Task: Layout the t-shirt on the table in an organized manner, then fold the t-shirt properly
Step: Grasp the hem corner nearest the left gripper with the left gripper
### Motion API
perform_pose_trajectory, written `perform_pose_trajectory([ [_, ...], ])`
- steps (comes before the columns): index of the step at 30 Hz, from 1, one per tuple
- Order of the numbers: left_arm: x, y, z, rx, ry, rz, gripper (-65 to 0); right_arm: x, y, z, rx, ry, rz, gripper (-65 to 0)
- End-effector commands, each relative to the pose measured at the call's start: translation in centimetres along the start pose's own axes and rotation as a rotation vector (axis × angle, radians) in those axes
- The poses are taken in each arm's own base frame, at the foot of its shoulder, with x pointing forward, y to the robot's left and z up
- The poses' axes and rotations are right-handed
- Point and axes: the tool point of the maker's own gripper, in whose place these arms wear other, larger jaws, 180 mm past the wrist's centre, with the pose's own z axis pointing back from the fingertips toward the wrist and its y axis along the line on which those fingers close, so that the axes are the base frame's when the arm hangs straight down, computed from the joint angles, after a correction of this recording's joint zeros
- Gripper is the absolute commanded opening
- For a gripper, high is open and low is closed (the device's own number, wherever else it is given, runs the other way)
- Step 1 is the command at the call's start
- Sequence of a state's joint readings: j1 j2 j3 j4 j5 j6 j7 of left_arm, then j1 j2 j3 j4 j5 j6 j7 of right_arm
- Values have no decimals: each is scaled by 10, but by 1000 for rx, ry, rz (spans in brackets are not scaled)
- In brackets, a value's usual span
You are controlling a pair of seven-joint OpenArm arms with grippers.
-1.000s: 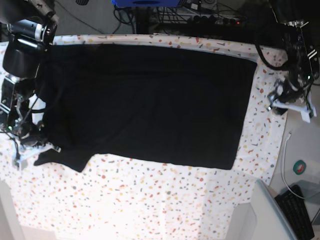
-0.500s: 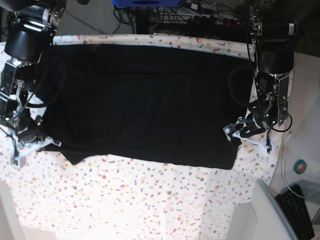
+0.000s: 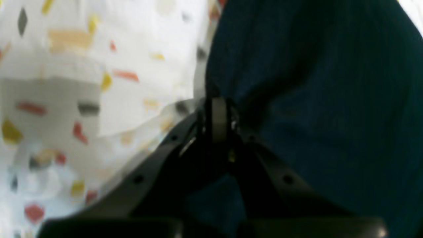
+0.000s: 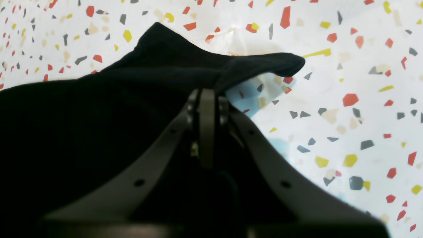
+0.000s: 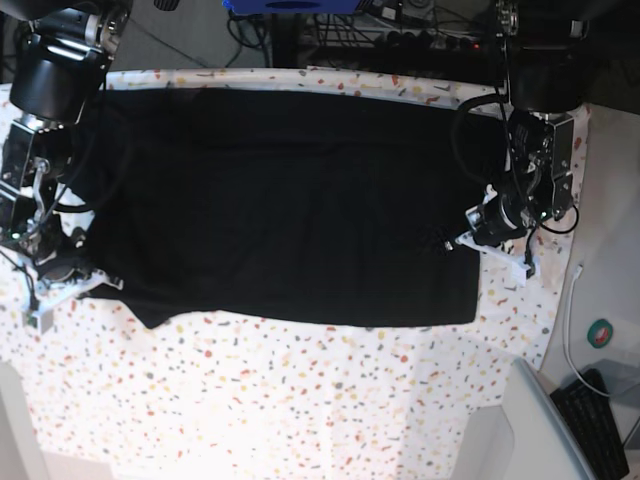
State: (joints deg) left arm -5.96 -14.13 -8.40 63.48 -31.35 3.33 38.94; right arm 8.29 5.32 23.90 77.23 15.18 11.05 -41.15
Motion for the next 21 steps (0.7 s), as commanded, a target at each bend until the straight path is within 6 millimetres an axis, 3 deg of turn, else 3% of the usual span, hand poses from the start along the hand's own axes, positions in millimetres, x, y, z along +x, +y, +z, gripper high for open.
perform_pose_trajectory([
  [1,21,-4,8,-17,-60,-16,-650,22,2,3,10,-61,6,-650],
  [9,21,-6,42,11,-140,-16,-650,20,2,3,9,-56,7,-650],
  [13,3,-16,54,-16,-47,-35,-650,20,2,3,9,-56,7,-650],
  [21,-10,1,77,-3,25,92,-650,14,0,3,5,-44,7,-650],
])
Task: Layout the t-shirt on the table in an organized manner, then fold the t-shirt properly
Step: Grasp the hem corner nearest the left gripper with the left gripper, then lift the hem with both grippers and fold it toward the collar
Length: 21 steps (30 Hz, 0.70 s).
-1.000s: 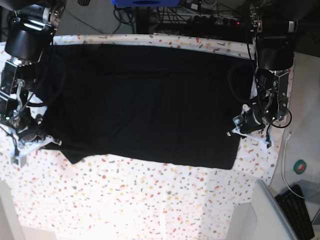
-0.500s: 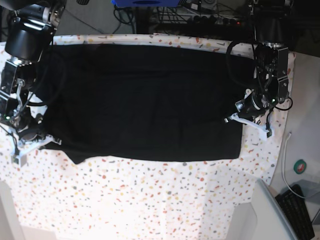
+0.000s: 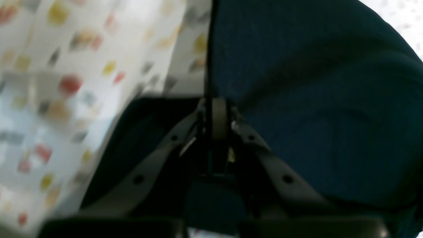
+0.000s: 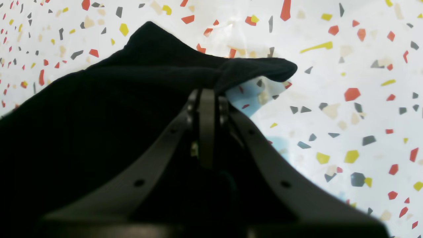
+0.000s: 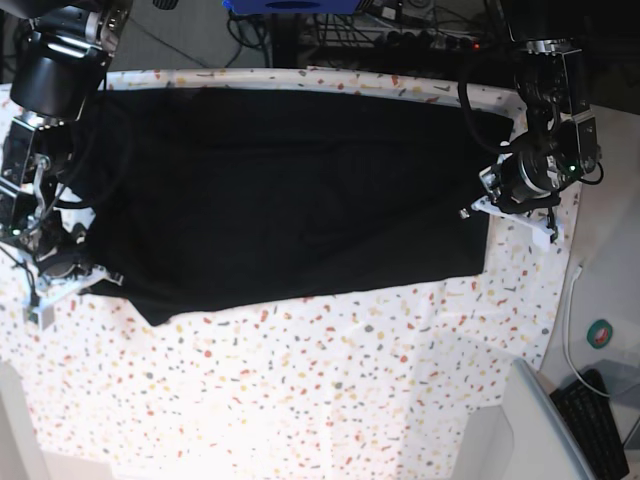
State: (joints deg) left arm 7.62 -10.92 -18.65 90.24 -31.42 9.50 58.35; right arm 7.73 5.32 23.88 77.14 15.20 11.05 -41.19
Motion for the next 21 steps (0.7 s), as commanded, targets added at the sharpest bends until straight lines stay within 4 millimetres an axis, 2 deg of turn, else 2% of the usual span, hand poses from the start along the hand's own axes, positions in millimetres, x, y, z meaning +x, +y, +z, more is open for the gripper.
perform_pose_trajectory([
  [1,18,-5,7,-15,-45,-4,-650,20,1,3,8,-56,7,-650],
  [3,9,-3,7,-13,-6,6,-650,20,1,3,8,-56,7,-650],
  [8,1,1,7,-5,13,6,-650,20,1,3,8,-56,7,-650],
  [10,2,0,11,-8,3,-1,-504,20,1,3,8,-56,7,-650],
  [13,5,-5,22,-17,-20,-28,-234,20,1,3,8,-56,7,-650],
  [15,10,-9,31,-26,-49,-50,-95,20,1,3,8,-56,7,-650],
  [17,15,-13,36,-34,-69,-60,-35,20,1,4,6,-56,8,-650],
  [19,28,-7,41,-23,-103,-37,-39,20,1,4,6,-56,8,-650],
  [21,55,-4,46,-21,-167,1,-53,20,1,4,6,-56,8,-650],
])
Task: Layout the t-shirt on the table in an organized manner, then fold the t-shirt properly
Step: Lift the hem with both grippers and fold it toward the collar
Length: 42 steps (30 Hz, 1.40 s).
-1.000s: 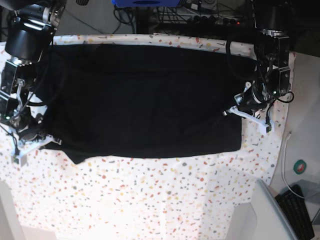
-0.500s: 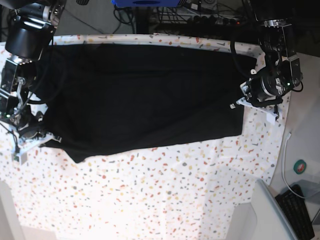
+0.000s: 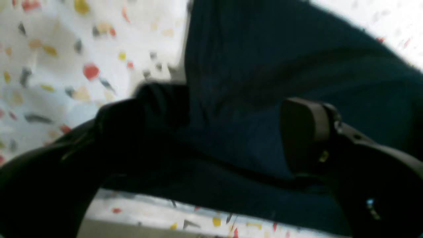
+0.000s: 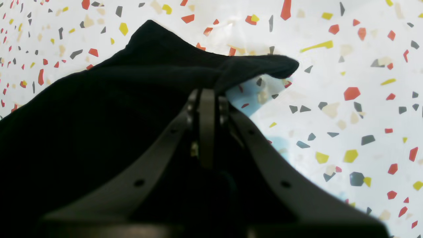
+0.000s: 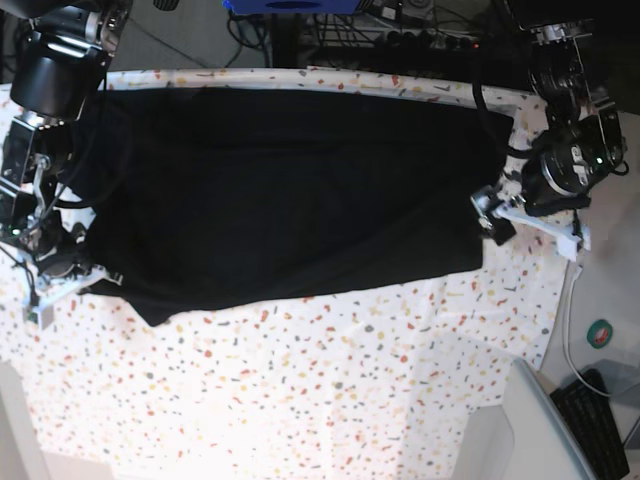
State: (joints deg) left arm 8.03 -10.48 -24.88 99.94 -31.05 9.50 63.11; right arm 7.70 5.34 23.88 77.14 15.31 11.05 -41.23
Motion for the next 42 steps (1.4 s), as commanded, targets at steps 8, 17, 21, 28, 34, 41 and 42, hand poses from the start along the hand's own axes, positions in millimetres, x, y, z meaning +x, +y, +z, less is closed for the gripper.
perform_pose_trajectory([
  [8,67,7,-65,48,16,17,-58,19,18,0,34,-45,69,-650],
  [17,48,-14,-116,40,14,-232,-58,16,30,-2,56,-39,92,-650],
  [21,41,-24,-121,13,19,-235,-58,17,27,-2,51,-41,90,-650],
  [28,38,-43,-126,-23,-25,-267,-64,17,27,-2,51,-41,90,-650],
  [34,20,-37,-139,6,44,-287,-380,16,27,-2,50,-39,90,-650],
  [41,37,-38,-140,4,-45,-287,-650,-5,20,-11,41,13,73,-650],
  [42,42,-40,-139,1,-56,-287,-650,-6,16,-14,37,6,74,-650],
])
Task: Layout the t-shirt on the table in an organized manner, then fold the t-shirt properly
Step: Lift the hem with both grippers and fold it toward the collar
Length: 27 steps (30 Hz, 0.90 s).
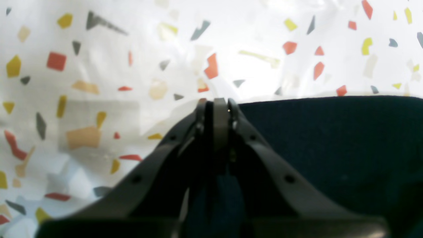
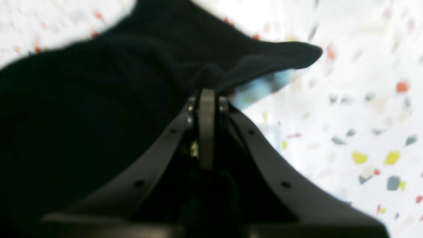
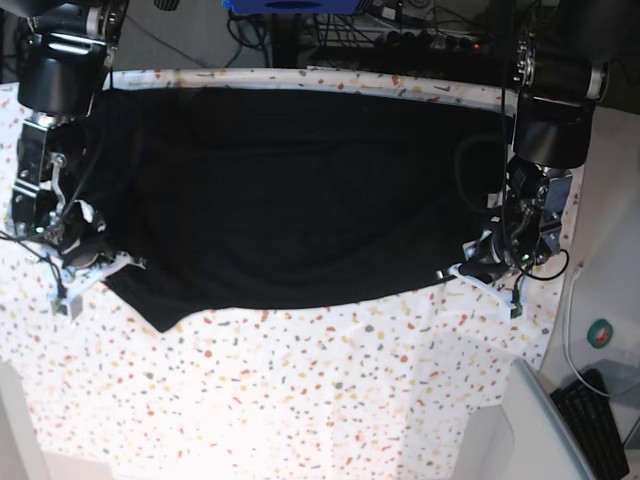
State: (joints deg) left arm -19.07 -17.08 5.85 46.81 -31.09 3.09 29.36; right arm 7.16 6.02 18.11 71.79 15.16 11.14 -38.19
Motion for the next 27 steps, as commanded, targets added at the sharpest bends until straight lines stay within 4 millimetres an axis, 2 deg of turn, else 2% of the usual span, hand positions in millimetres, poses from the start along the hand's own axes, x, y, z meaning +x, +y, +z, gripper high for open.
perform_pose_trajectory([
  [1,25,-6,3,-17,-43,-7,-650,24,-7,3,-8,-74,13,-650],
  [3,42,-11,5,-24,-71,-8,-650,29,-12,-5,-11,-104,-1,-650],
  [8,83,-21,11,-41,-138,-5,-650,48,-41,-23,-51,-135,-30,-650],
  [11,104,-27,16,-52,-173,-4,-650,62,-45,-31,-53,-158,21,-650],
  [12,109,-31,16,-57,-181,-3,-650,66,-41,-34,-39,-161,69,-650],
  [17,115,-38,19,-70,-143,-2,-650,84,-32,-45,-13,-231,208,-650],
  [22,126,-45,27,-88,-178,-20,-650,94,-41,-48,-21,-325,300,-650],
  [27,118,-47,31,-98,-183,-36,-650,95,-39,-52,-13,-320,436,-650],
])
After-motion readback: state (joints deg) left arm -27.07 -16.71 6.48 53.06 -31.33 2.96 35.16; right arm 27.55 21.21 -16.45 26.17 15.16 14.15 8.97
